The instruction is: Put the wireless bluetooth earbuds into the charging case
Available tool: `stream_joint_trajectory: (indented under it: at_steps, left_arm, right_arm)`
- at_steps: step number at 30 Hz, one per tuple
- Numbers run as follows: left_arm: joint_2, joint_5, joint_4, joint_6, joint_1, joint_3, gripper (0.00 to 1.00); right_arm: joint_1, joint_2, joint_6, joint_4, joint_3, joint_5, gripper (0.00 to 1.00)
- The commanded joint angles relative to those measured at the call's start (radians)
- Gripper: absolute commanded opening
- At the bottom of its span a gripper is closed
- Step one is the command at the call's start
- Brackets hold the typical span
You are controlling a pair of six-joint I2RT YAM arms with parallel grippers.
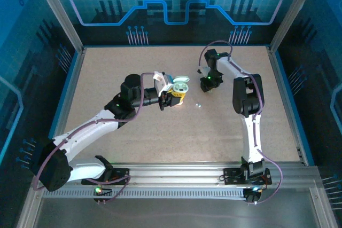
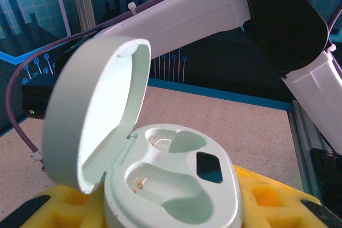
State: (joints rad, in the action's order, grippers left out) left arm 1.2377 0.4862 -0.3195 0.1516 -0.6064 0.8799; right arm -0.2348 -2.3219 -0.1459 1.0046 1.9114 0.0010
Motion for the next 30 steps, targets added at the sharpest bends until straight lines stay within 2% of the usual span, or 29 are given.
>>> stream_joint_trajectory:
  at_steps: [1, 20, 30]
  left_arm:
    - [-0.014, 0.023, -0.009, -0.018, -0.003, 0.008, 0.27]
    - [-0.009, 0.028, -0.014, -0.024, -0.004, 0.008, 0.27]
    - [-0.004, 0.031, -0.017, -0.026, -0.003, 0.010, 0.27]
  right_arm:
    - [-0.007, 0.006, 0.025, 0.072, 0.026, 0.014, 0.34]
    - [-0.008, -0.079, 0.048, 0.092, 0.112, 0.041, 0.27]
    - [-0.007, -0.075, 0.098, 0.127, 0.121, 0.024, 0.28]
